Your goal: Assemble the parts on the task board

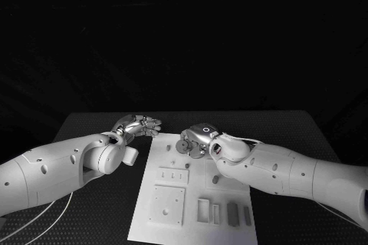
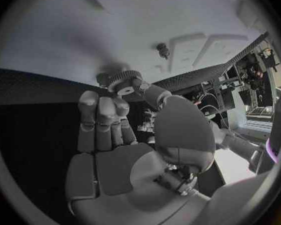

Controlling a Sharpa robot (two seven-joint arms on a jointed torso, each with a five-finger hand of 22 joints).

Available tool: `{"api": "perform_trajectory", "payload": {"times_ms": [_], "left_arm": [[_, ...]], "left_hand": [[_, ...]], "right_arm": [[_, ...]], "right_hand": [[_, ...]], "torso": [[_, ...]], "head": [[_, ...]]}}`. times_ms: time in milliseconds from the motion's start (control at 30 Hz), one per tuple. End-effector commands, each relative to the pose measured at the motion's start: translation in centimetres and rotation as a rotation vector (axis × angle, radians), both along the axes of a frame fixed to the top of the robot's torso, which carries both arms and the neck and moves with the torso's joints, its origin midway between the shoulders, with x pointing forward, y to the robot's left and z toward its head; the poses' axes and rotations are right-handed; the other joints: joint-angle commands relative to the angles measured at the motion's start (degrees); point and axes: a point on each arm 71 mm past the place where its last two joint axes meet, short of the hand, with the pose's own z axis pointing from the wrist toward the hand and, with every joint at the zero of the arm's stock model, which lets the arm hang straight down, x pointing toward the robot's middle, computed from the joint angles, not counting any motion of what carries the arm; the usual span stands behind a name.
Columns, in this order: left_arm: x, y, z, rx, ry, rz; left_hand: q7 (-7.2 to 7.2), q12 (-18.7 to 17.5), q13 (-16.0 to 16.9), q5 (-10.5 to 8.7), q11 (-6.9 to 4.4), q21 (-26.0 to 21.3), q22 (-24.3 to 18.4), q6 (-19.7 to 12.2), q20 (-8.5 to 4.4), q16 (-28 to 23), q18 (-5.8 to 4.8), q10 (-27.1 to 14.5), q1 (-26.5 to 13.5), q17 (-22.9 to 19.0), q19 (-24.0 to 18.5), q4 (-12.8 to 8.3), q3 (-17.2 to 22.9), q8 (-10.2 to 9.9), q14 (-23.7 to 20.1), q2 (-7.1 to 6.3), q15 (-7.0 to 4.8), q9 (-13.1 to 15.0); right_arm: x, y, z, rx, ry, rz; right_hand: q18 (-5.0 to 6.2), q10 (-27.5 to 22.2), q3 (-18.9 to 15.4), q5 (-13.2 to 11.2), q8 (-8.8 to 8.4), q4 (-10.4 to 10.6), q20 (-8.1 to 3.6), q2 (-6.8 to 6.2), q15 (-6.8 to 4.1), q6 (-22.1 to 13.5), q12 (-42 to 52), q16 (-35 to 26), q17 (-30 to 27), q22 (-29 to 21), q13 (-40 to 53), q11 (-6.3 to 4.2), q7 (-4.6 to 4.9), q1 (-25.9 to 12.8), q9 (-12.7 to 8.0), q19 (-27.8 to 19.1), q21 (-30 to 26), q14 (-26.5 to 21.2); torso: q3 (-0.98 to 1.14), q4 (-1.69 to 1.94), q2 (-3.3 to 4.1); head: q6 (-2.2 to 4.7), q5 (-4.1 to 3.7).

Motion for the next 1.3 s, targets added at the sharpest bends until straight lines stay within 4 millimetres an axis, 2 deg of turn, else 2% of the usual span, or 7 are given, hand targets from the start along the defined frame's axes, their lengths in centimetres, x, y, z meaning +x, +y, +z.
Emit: {"api": "perform_trajectory", "payload": {"times_ms": [33, 500, 767, 933, 1300], "left_arm": [[0.0, -0.17, 0.16, -0.004, -0.007, -0.012], [0.0, -0.22, 0.15, -0.004, -0.006, -0.015], [0.04, -0.3, 0.13, -0.005, -0.005, -0.016], [0.04, -0.24, 0.13, -0.004, -0.005, -0.015], [0.08, -0.18, 0.12, -0.003, -0.005, -0.013]], "left_hand": [[0.32, -0.39, -0.08, -0.11, 0.41, 0.36, 1.14, -0.04, -0.14, -0.25, 0.91, -0.03, -0.62, 0.09, -0.42, -0.04, 0.22, -0.39, -0.34, 0.05, 0.15, -0.08], [0.32, -0.43, -0.08, -0.11, 0.41, 0.38, 1.13, -0.04, -0.14, -0.27, 0.91, -0.02, -0.66, 0.11, -0.44, -0.04, 0.23, -0.4, -0.34, 0.05, 0.15, -0.08], [0.32, -0.45, -0.08, -0.12, 0.42, 0.39, 1.13, -0.06, -0.13, -0.28, 0.91, -0.03, -0.68, 0.12, -0.45, -0.04, 0.23, -0.41, -0.34, 0.05, 0.15, -0.09], [0.32, -0.46, -0.08, -0.12, 0.42, 0.4, 1.13, -0.06, -0.14, -0.28, 0.91, -0.02, -0.68, 0.13, -0.45, -0.05, 0.24, -0.41, -0.35, 0.05, 0.15, -0.09], [0.32, -0.49, -0.08, -0.12, 0.42, 0.41, 1.13, -0.06, -0.14, -0.29, 0.91, -0.02, -0.68, 0.14, -0.47, -0.06, 0.24, -0.42, -0.35, 0.04, 0.15, -0.09]], "right_arm": [[-0.03, -0.67, -0.93, -0.043, 0.043, -0.02], [-0.31, -0.64, -1.13, -0.039, 0.052, -0.015], [-0.63, -0.23, -1.14, -0.035, 0.057, -0.002], [-0.58, -0.47, -1.22, -0.04, 0.062, -0.007], [-0.42, -0.56, -1.27, -0.039, 0.063, -0.016]], "right_hand": [[3.58, -3.83, 0.0, -0.36, 0.05, 0.02, 0.06, -0.29, 0.46, 4.87, -0.11, -0.19, -0.03, -0.02, 0.11, 0.19, 0.61, 0.02, 0.13, -0.32, -0.1, -0.02], [3.58, -3.78, -0.09, -0.33, 0.32, 0.07, 0.1, -0.18, 0.4, 5.41, 0.01, -0.11, -0.01, 0.03, 0.2, 0.1, 0.5, 0.04, 0.23, -0.28, -0.01, 0.01], [3.58, -3.79, -0.14, -0.34, 0.34, 0.1, 0.11, -0.21, 0.39, 5.46, 0.01, -0.11, -0.01, 0.04, 0.21, 0.09, 0.49, -0.01, 0.24, -0.28, 0.0, 0.01], [3.58, -3.79, -0.22, -0.33, 0.4, 0.14, 0.13, -0.23, 0.37, 5.59, 0.03, -0.1, -0.01, 0.05, 0.22, 0.06, 0.45, -0.09, 0.26, -0.28, 0.02, 0.01], [3.58, -3.94, -0.42, -0.28, 0.21, 0.16, 0.17, -0.51, 0.32, 5.33, -0.04, -0.16, -0.04, 0.07, 0.24, 0.04, 0.46, -0.23, 0.15, -0.39, 0.0, -0.1]], "torso": [[0.03, -0.08, 0.01], [0.14, -0.06, 0.03], [0.03, 0.01, 0.0], [0.05, -0.07, -0.01], [-0.03, 0.04, -0.02]], "head": [[-0.07, 0.04], [-0.17, -0.11], [-0.29, -0.13], [-0.42, -0.37], [-0.54, -0.41]]}}
